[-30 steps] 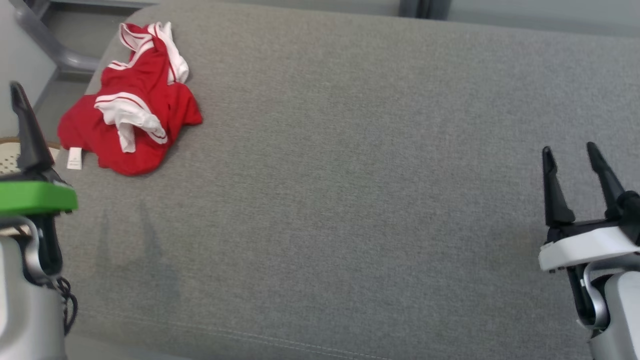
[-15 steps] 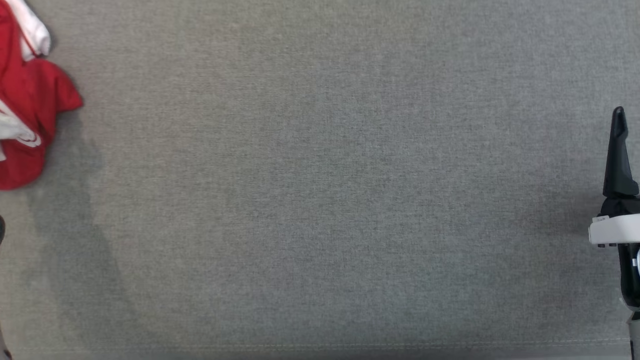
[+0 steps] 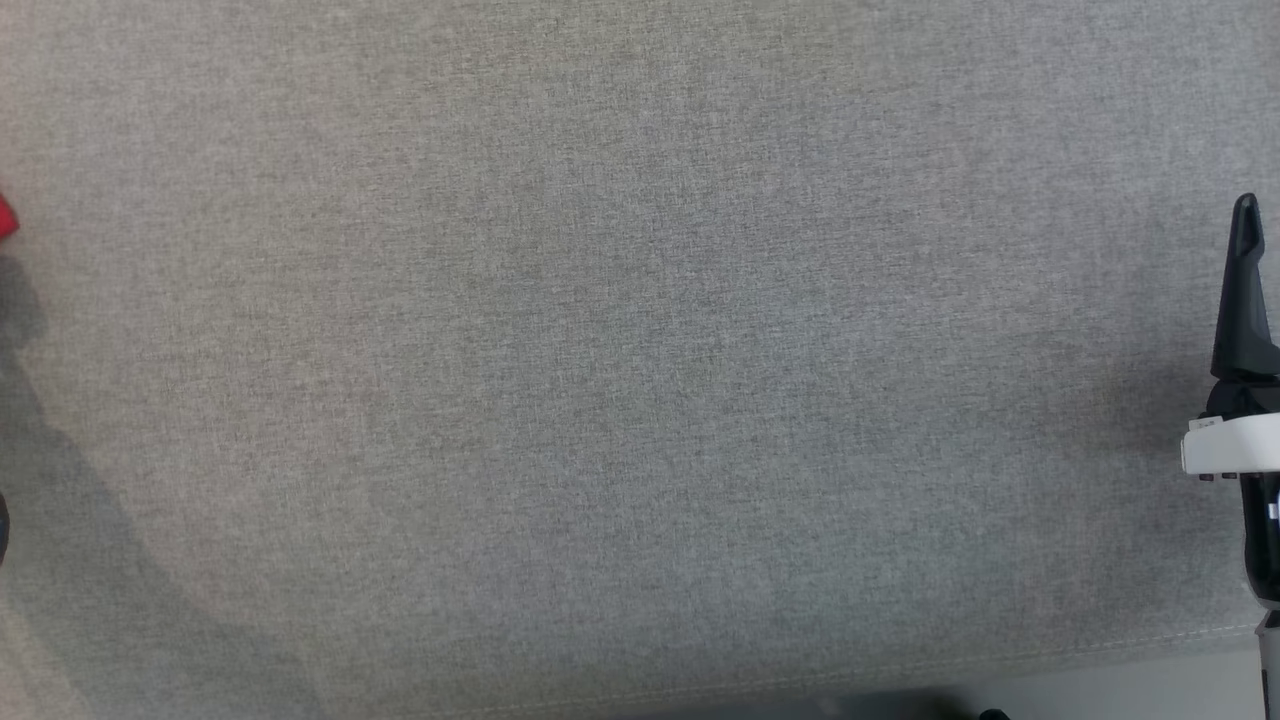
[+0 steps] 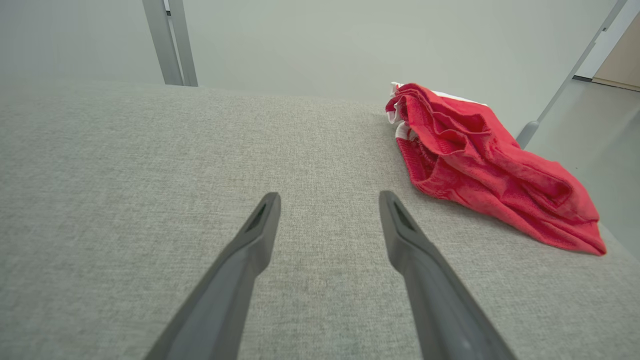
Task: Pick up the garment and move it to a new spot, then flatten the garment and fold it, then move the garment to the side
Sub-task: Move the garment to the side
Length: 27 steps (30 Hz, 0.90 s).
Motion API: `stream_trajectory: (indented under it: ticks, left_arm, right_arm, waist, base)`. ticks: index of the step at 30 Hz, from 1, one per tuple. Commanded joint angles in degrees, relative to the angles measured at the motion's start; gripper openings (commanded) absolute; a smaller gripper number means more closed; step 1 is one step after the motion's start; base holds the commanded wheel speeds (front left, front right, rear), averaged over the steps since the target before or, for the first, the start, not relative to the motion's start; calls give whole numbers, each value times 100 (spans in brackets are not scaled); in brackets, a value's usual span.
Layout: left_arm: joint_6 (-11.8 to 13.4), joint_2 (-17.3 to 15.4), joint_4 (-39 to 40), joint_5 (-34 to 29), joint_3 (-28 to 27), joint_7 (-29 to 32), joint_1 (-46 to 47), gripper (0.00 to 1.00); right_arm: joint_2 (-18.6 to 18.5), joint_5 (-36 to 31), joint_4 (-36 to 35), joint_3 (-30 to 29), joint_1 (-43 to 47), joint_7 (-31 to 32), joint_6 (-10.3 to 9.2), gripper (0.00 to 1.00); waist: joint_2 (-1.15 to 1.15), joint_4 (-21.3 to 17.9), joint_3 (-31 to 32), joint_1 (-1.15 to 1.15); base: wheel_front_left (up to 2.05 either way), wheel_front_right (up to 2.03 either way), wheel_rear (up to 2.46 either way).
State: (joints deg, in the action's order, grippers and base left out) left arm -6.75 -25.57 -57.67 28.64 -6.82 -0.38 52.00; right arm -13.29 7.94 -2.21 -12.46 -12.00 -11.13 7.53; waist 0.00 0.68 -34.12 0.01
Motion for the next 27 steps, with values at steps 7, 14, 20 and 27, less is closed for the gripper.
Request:
stream_trajectory:
  ticks: [7, 14, 20, 27]
  left_arm:
    - [-44, 37, -492, 71, 160, 40, 30, 0]
    - [-58, -50, -338, -139, 353, -728, 94, 0]
    - [-61, -160, 125, -370, 593, -1174, 257, 0]
    - [-54, -87, 1126, -656, 944, -1197, 388, 0]
  right_arm:
    - [2, -56, 9, 57, -38, 34, -8, 100]
    - [127, -3, 241, 153, 60, -69, -8, 100]
    - [297, 67, 616, 358, 97, -194, -8, 100]
    - [490, 120, 1035, 477, 144, -334, -8, 100]
  waist:
    - [0, -46, 168, -1]
    - [0, -44, 598, -1]
    - [0, -102, 1170, -1]
    - [0, -337, 1680, -1]
  base:
    - [0, 0, 0]
    - [0, 0, 0]
    - [0, 0, 0]
    - [0, 0, 0]
